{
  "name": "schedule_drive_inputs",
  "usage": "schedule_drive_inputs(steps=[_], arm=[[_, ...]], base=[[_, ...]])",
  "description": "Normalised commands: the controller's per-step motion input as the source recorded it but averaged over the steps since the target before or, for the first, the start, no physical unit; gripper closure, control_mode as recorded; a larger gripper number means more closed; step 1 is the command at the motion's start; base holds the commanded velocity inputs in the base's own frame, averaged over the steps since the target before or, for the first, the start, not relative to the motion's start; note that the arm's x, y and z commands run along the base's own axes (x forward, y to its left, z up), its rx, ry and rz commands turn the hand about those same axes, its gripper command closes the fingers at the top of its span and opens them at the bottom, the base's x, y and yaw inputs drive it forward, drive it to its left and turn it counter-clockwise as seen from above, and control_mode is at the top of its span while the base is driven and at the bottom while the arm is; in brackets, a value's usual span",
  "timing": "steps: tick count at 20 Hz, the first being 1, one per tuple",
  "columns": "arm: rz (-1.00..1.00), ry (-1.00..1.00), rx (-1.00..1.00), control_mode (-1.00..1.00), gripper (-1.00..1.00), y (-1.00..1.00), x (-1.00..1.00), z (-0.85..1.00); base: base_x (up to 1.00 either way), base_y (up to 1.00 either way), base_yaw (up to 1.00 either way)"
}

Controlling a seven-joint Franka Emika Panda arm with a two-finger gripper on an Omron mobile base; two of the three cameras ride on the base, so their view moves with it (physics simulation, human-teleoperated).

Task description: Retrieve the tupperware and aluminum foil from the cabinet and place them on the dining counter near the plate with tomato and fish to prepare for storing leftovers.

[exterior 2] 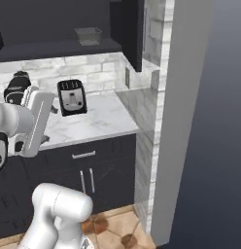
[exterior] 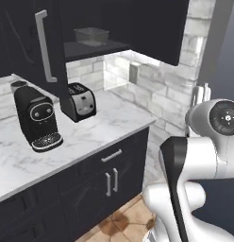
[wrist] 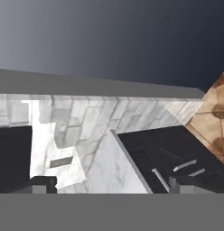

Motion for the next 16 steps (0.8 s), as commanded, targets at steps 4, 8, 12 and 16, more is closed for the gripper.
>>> schedule_drive_inputs(steps=[4, 8, 12, 16], arm=[[0.0, 0.0, 0.0, 1.0, -1.0, 0.0, 0.0, 0.0], [0.0, 0.0, 0.0, 1.0, -1.0, 0.0, 0.0, 0.0], [0.0, 0.0, 0.0, 1.0, -1.0, 0.0, 0.0, 0.0], [0.0, 0.0, 0.0, 1.0, -1.0, 0.0, 0.0, 0.0]], base=[[1.0, -0.29, 0.34], [1.0, -0.29, 0.33], [1.0, -0.26, 0.32], [1.0, -0.01, 0.41]])
